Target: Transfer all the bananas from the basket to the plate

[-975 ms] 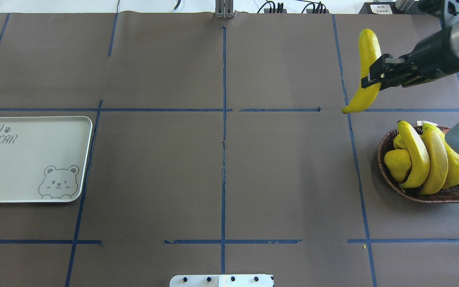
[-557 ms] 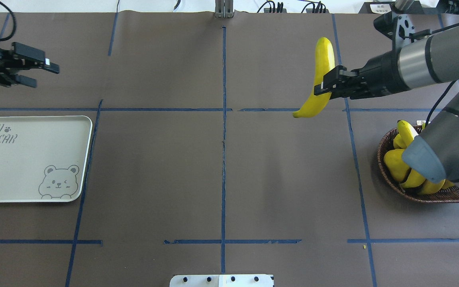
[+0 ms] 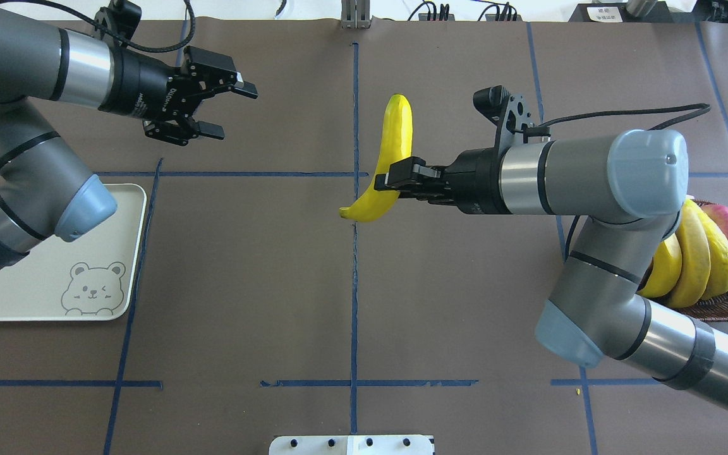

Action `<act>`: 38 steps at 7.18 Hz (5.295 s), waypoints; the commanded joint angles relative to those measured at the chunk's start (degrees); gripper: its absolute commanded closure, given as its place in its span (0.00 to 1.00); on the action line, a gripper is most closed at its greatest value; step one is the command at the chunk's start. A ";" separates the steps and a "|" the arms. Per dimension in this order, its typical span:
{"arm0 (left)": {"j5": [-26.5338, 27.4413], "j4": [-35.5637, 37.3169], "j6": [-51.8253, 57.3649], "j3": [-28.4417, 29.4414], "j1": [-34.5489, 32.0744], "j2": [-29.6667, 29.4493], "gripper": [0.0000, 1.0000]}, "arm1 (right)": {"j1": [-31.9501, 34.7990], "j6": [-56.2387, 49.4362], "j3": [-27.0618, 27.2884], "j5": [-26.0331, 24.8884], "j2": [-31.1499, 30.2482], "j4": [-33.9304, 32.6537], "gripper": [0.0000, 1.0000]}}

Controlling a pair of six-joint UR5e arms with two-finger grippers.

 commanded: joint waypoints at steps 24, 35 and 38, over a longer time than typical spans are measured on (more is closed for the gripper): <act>8.14 14.45 10.67 0.08 7.83 -5.66 1.00 | -2.27 0.45 3.65 -0.93 1.18 -2.89 0.00; 6.12 19.36 37.57 3.05 -8.44 33.28 1.00 | 11.51 -5.00 3.91 -1.55 -14.28 -7.45 0.00; 8.49 19.27 39.48 4.28 -8.79 33.98 1.00 | 22.06 -25.61 5.15 7.74 -21.32 -13.78 0.00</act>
